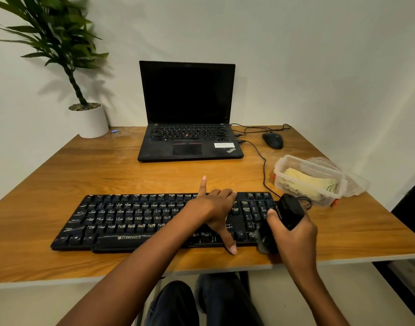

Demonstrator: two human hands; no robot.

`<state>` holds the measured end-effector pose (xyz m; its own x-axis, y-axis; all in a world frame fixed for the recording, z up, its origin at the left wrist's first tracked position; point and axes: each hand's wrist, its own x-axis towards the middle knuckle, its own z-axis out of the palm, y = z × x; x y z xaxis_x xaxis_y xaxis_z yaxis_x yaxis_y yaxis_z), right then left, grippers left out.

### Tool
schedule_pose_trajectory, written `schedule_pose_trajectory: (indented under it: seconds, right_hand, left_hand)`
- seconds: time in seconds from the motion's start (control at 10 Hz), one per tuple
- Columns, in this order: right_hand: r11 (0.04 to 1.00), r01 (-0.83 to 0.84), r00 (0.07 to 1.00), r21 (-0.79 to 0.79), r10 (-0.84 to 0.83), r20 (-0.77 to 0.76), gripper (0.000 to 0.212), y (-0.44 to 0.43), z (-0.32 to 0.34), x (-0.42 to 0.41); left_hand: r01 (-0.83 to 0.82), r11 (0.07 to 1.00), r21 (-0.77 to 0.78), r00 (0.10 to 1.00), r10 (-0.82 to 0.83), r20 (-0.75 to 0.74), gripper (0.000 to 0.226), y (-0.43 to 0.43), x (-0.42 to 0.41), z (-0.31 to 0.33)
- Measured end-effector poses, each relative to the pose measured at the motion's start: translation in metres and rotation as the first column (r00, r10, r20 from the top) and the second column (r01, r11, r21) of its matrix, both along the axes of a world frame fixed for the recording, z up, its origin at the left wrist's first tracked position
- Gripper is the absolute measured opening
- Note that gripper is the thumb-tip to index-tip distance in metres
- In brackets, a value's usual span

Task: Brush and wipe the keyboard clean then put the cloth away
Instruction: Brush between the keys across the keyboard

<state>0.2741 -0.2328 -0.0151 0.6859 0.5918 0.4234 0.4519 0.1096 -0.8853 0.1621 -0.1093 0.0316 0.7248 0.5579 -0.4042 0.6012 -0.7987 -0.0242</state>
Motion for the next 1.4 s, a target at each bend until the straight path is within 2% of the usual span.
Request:
schedule_pose_trajectory:
  seconds: [0.1, 0.2, 0.3, 0.4, 0.5, 0.6, 0.7, 0.8, 0.9, 1.0, 1.1, 1.2, 1.3, 1.4]
  right_hand:
    - [0.999, -0.01, 1.0, 0.038, 0.011, -0.025, 0.012, 0.003, 0.008, 0.004]
    - [0.998, -0.037, 0.999, 0.043, 0.035, 0.038, 0.023, 0.003, 0.003, -0.004]
    - [0.997, -0.082, 0.997, -0.002, 0.082, 0.014, 0.018, 0.002, 0.005, -0.002]
    - [0.994, -0.098, 0.995, 0.042, 0.099, 0.001, 0.015, 0.003, 0.006, -0.002]
    - [0.988, -0.153, 0.984, -0.015, 0.154, 0.092, 0.029, 0.004, 0.005, -0.009]
    - [0.992, -0.127, 0.98, -0.016, 0.128, 0.152, 0.012, 0.007, 0.01, -0.002]
    - [0.987, -0.159, 0.986, 0.015, 0.158, 0.053, 0.01, 0.006, 0.005, -0.003]
    - [0.991, -0.136, 0.984, -0.012, 0.137, 0.116, 0.018, 0.006, 0.006, -0.001]
    - [0.99, -0.135, 0.987, 0.038, 0.131, 0.093, 0.011, 0.008, 0.009, -0.001]
    - [0.987, -0.153, 0.98, -0.047, 0.158, 0.123, 0.013, 0.01, 0.006, -0.003]
    - [0.997, -0.077, 0.972, -0.021, 0.08, 0.221, 0.011, 0.011, 0.009, -0.001]
    - [0.994, -0.107, 0.979, 0.002, 0.106, 0.173, 0.014, 0.007, 0.007, -0.001]
    - [0.997, -0.056, 0.983, -0.044, 0.063, 0.17, 0.011, 0.009, 0.012, 0.007]
    - [0.999, -0.034, 0.998, 0.022, 0.033, 0.044, 0.013, 0.025, 0.026, 0.013]
  left_hand:
    - [0.001, 1.0, -0.006, 1.0, -0.001, 0.001, 0.132, 0.0, 0.001, 0.001]
    - [-0.005, 1.0, -0.005, 1.0, 0.005, 0.001, 0.132, 0.0, 0.0, -0.001]
    - [-0.004, 1.0, -0.003, 1.0, 0.004, 0.001, 0.132, 0.001, 0.0, 0.0]
    - [0.004, 1.0, 0.003, 1.0, -0.004, 0.002, 0.131, 0.0, 0.0, 0.0]
    - [0.003, 1.0, 0.0, 1.0, -0.003, 0.004, 0.131, -0.001, -0.001, 0.0]
    - [0.002, 1.0, -0.004, 1.0, -0.002, 0.008, 0.131, -0.001, 0.0, 0.001]
    - [0.001, 1.0, -0.006, 1.0, -0.001, 0.018, 0.131, 0.0, -0.001, 0.0]
    - [-0.002, 1.0, -0.008, 1.0, 0.002, 0.016, 0.131, 0.0, -0.001, -0.001]
    - [-0.003, 1.0, -0.007, 1.0, 0.003, 0.02, 0.13, 0.0, -0.001, 0.0]
    - [-0.001, 1.0, -0.008, 1.0, 0.001, 0.023, 0.13, 0.0, -0.001, 0.0]
    - [-0.003, 1.0, -0.012, 1.0, 0.003, 0.021, 0.13, -0.001, -0.001, 0.0]
    - [0.005, 1.0, -0.004, 1.0, -0.005, 0.019, 0.13, -0.001, -0.001, 0.0]
    - [0.001, 1.0, -0.003, 1.0, -0.001, 0.015, 0.13, -0.001, -0.001, 0.0]
    - [-0.025, 1.0, -0.018, 1.0, 0.025, 0.009, 0.129, 0.0, -0.001, 0.0]
